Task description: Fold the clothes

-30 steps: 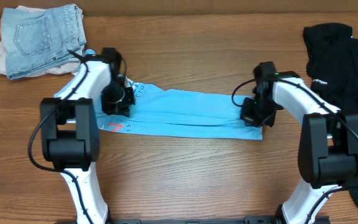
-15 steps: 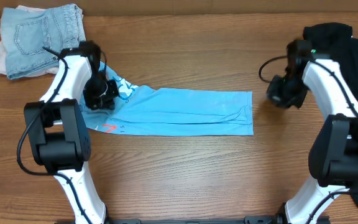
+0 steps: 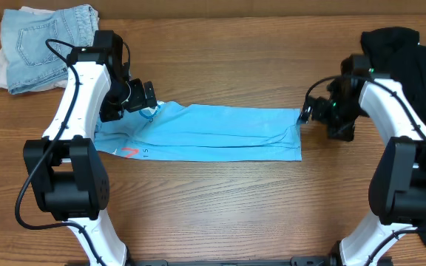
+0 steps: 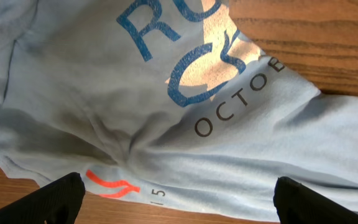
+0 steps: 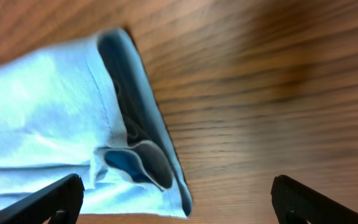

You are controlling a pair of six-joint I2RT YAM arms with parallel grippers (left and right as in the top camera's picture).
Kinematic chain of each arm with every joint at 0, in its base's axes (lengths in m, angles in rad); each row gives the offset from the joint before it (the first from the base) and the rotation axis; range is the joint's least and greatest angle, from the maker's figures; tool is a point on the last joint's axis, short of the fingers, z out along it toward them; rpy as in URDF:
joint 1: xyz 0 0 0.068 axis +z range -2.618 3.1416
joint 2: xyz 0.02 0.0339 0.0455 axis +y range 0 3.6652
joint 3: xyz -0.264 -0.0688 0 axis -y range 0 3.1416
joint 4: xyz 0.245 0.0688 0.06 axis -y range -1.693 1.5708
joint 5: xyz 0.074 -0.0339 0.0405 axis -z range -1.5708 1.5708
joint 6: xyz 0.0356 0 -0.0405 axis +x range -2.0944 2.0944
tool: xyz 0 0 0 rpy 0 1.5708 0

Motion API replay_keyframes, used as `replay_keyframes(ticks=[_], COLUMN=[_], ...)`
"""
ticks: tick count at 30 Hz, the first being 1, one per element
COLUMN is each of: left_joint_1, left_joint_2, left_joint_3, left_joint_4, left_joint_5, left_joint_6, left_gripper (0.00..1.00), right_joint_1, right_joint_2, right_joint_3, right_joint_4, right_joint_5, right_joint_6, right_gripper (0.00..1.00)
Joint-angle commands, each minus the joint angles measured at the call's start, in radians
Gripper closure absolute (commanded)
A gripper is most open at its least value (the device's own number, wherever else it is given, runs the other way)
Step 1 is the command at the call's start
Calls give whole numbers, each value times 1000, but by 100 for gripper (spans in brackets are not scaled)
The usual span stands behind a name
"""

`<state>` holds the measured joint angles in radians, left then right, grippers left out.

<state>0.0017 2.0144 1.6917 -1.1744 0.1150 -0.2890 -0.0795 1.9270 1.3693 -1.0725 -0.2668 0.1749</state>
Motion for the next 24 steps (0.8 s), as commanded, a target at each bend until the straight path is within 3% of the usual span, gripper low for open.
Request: replay_keyframes(ticks=[1,9,15,19,22,24], left_joint_1=[3,3,3,3,3,3], left_joint_2=[6,7,7,7,7,7], left_joint_3=[11,11,11,11,11,11], left_joint_4=[-3,0,0,-4,-8,-7], left_joint_5=[-10,-10,-10,-10,-10,-10], left_joint_6=[-3,-3,-3,-3,2,5], left_gripper=[0,0,0,0,0,0], right_joint_1=[-11,-10,-7,-7,-14,-25], right_joint_2=[-17,-16,-16,-16,-16,-16], right_joint_3=[-69,-174,-190,-190,-190,-190], right_joint_4=[39,114,129,137,145,163], right_joint_5=[-155,-330,-348,-316,-182,-98], right_joint_6=[-85,-161,-161,-160,-109,-62], right_gripper=[0,1,17,11,1,0])
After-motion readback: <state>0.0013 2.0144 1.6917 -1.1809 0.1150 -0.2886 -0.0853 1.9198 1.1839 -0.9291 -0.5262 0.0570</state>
